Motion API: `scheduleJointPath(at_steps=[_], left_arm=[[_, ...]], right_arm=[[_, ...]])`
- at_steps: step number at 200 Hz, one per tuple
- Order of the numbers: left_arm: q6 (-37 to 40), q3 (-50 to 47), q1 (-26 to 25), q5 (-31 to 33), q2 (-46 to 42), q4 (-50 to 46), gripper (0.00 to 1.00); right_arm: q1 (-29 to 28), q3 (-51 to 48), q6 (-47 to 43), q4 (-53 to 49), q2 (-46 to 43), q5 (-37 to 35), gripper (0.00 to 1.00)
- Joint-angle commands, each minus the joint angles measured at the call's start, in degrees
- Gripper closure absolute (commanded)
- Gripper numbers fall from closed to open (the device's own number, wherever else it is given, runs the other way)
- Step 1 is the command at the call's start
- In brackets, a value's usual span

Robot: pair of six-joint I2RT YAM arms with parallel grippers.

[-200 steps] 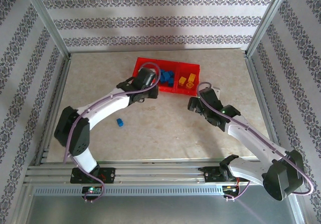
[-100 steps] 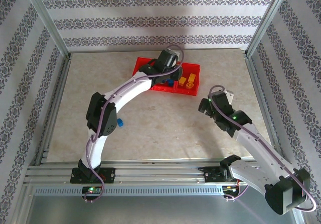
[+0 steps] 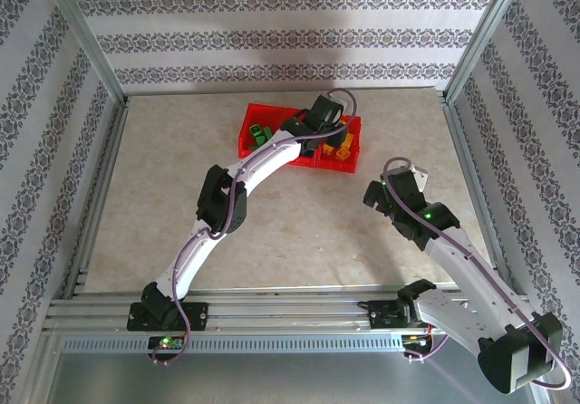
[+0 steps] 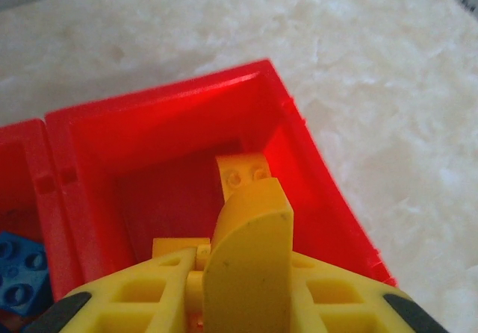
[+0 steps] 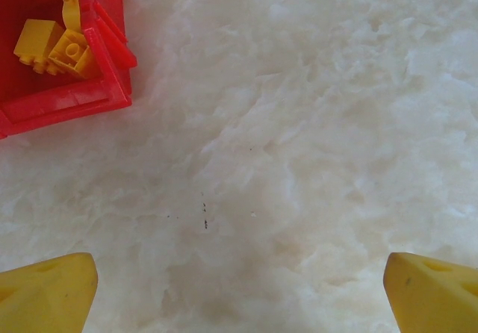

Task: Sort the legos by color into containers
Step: Place the lego in the container.

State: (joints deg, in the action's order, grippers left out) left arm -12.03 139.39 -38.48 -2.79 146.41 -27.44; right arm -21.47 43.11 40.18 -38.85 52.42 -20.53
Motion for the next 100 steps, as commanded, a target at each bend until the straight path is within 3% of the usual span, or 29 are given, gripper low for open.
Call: scheduleJointPath(at_steps=[1,39,100], left_arm=[[2.2,2.5,-0.5,1.2,1.1,-0.8,0.68],[2.2,2.5,-0.5,1.6,1.7,-0.8,0.60],[1.8,2.5,-0.5,1.7,-2.3,-1.6,0.57]], right_arm=[[0.7,-0.5,-0.2,-0.9,-0.3,0.0,0.02],[0.7,0.0,-0.5,-0.7,-0.1,0.1,0.02],[0.7,0.8,-0.5,0.0,0.8,0.8,0.02]])
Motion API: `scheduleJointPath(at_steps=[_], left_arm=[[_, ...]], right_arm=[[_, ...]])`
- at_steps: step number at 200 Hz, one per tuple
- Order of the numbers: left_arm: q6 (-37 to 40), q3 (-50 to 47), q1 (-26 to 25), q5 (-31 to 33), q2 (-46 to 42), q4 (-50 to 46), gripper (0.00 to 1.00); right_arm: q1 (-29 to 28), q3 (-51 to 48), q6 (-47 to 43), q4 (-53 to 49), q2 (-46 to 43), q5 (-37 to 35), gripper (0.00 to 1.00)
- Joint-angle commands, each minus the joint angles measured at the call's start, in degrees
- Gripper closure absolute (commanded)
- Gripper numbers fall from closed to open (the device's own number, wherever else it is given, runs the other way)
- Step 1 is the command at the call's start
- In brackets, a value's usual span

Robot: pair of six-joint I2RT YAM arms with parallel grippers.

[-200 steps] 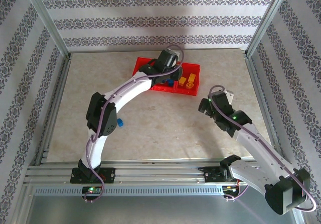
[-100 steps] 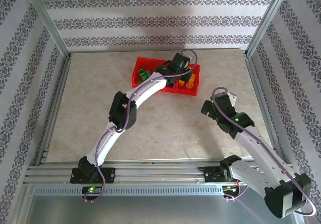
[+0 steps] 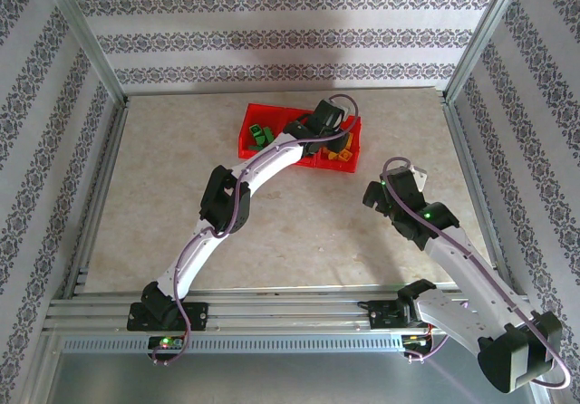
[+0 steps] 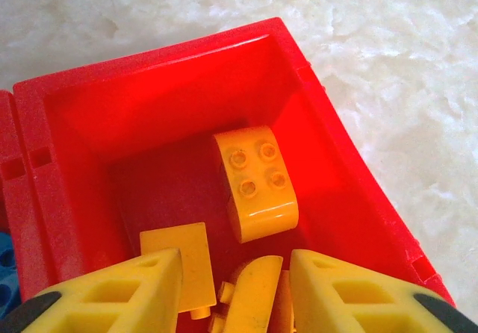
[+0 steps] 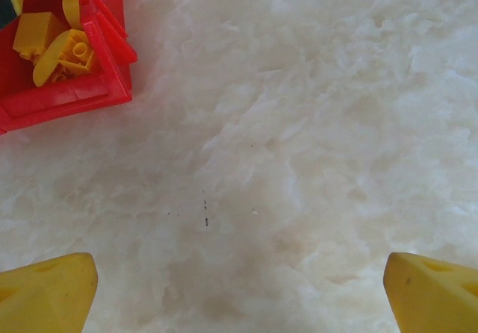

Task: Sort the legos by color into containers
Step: Place the lego in the container, then pick up the lego from the middle-left of the table.

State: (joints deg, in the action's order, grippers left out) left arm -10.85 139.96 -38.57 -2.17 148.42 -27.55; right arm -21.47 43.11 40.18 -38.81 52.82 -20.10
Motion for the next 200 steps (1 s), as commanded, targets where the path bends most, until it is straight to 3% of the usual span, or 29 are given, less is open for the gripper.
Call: scheduleJointPath(at_steps=[1,61,98,155,200], left_arm=[[0.6,1.9,-0.4,1.1,-4.4,-1.6,0.57],[-2.2,-5.1,-0.4,3.8,-15.2,-3.5,0.50],[-4.7,-27.0,-0.2,7.8,-30.2,7.9,0.39],[-10.5,-55.8,3.4,13.7,-51.5,19.7,0.00],[-16.1,-71.5,9.4,15.0,-64.8,19.4,0.00]], right_arm=[[0.7,0.8,-0.5,0.0,0.4,0.4,0.02],[0.1,1.3,-1.1,1.1,0.3,2.2,0.02],[-1.9,1.9,-1.1,1.7,0.7,2.1,0.02],[-8.0,4.4,-0.8,3.1,5.8,0.0,0.02],[-14.1,8.2,-0.7,4.9,13.7,-1.4,0.02]])
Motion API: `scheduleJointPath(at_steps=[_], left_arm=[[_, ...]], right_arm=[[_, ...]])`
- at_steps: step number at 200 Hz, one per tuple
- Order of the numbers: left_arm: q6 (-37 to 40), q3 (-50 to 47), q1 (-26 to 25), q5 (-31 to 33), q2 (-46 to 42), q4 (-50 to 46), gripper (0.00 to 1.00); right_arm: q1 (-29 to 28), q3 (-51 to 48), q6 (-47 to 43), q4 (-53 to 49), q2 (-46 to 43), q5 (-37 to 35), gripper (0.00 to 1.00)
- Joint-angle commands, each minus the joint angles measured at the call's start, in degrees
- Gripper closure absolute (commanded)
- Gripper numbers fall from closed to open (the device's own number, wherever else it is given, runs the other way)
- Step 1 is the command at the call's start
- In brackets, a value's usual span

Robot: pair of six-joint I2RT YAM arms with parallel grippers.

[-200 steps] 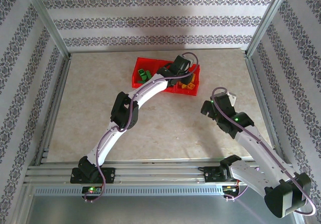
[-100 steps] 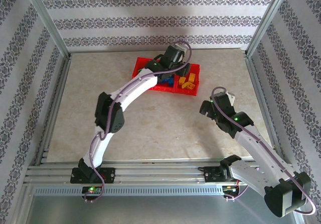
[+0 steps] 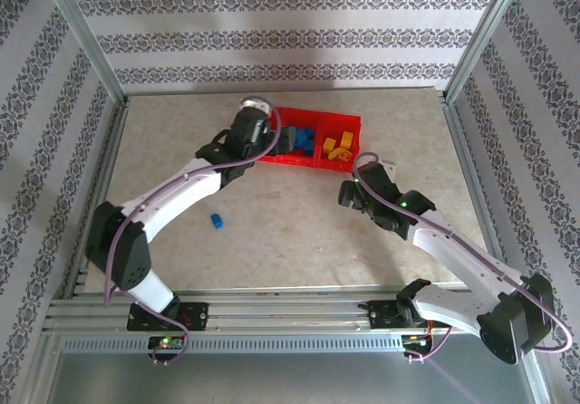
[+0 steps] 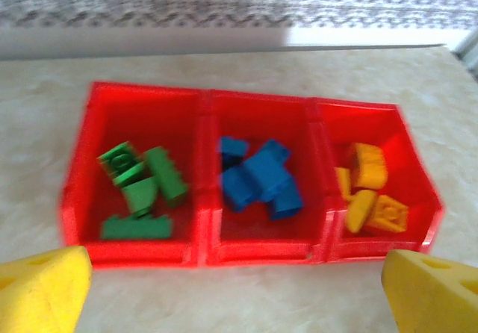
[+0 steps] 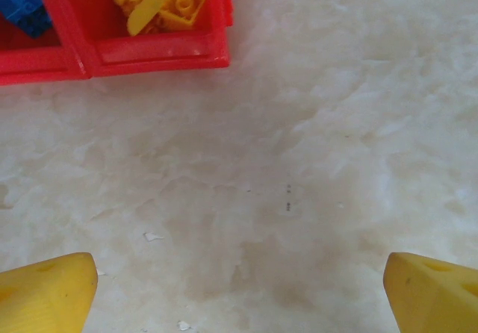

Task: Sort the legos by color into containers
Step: Pick up the lego from the middle-left of the table.

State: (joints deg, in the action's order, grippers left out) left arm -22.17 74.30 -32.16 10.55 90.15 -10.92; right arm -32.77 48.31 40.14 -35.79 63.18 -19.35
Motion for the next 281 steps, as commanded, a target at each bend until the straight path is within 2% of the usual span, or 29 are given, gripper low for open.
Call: scheduleJointPath(at_steps=[1,62,114,165,188,234,281], left_arm=[[-4.8,-6.1,3.2,2.3,-6.9,2.7,0.00],[-10.4,-23.8,14.9,2.3,-22.0,-3.3,0.00],[-11.7,-32.8,23.2,3.0,-30.3,-7.1,0.00],[-13.8,-36.2,30.0,1.2,-30.8,-8.2,0.00],[-15.7,-37.6,32.6,0.4,-30.3,-7.9,0.00],[-16.8,-39.7,35.4,-1.2,-30.2,-6.3,0.00],[-16.4,-40.2,36.4,-1.7,-30.5,-6.3,0.00]], right_arm=[[-2.9,3.2,-0.7,1.9,3.6,-2.1,0.02],[-12.0,13.8,-2.3,2.5,17.8,-1.0,0.02],[-19.2,24.2,-2.6,2.7,31.7,3.3,0.02],[-25.4,35.5,-5.6,2.2,44.0,7.7,0.03],[-27.0,40.0,-7.7,1.6,48.7,10.1,0.07],[-28.8,48.6,-10.8,-0.3,56.7,14.0,0.15],[-29.7,56.2,-12.7,-1.3,63.2,17.3,0.30]])
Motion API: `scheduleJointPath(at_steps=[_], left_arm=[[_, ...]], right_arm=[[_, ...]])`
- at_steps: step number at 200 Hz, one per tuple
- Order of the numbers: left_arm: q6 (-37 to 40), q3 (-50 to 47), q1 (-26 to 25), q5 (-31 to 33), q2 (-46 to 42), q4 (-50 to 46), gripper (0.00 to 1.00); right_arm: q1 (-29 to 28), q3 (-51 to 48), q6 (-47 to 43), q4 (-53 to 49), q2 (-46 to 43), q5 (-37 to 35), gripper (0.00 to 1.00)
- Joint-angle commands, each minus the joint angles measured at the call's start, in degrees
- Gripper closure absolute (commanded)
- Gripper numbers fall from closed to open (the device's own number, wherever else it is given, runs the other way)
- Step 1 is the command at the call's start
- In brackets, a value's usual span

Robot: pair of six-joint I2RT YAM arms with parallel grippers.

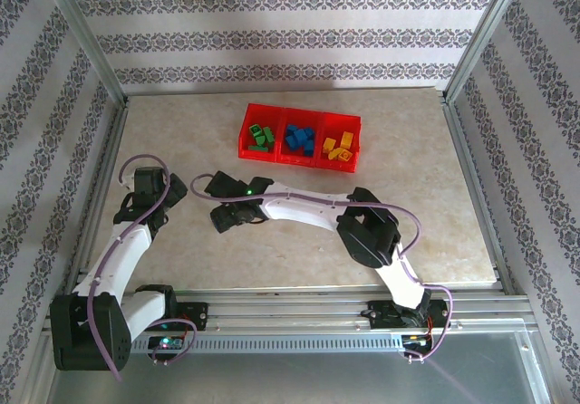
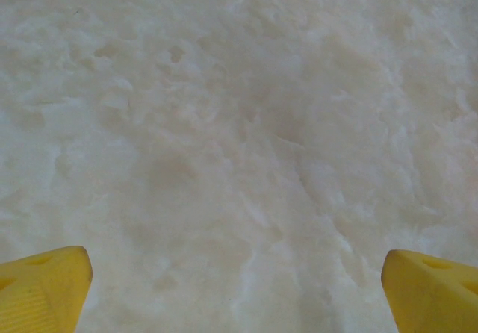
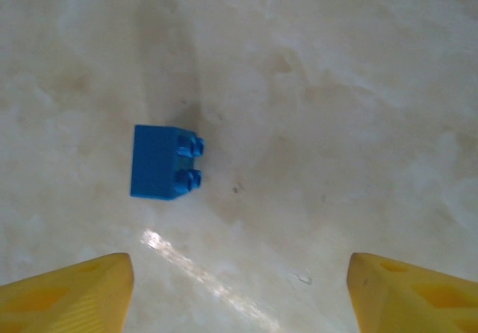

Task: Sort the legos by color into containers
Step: Pick up the lego from the middle-left of the table.

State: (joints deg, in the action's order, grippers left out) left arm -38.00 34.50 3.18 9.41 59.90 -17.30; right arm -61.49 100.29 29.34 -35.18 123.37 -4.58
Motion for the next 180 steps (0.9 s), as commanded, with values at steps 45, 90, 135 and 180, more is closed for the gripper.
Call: scheduleJointPath(at_steps=[45,90,135,180], left_arm=[[-0.1,-0.5,1.5,-0.2,-0.7,-0.5,0.00],[0.1,-0.6,1.7,-0.1,-0.9,-0.6,0.00],[0.2,-0.6,1.7,-0.6,-0.6,-0.5,0.00],[0.3,-0.7,1.8,-0.6,-0.4,-0.5,0.00]], right_arm=[[-1.1,10.6,-3.3,-3.4,8.1,4.4,0.36],[-1.2,15.8,-4.0,-5.2,12.6,5.5,0.42],[-0.9,18.8,-4.2,-6.2,16.1,6.3,0.54],[-0.7,19.6,-4.9,-6.4,16.7,5.8,0.68]])
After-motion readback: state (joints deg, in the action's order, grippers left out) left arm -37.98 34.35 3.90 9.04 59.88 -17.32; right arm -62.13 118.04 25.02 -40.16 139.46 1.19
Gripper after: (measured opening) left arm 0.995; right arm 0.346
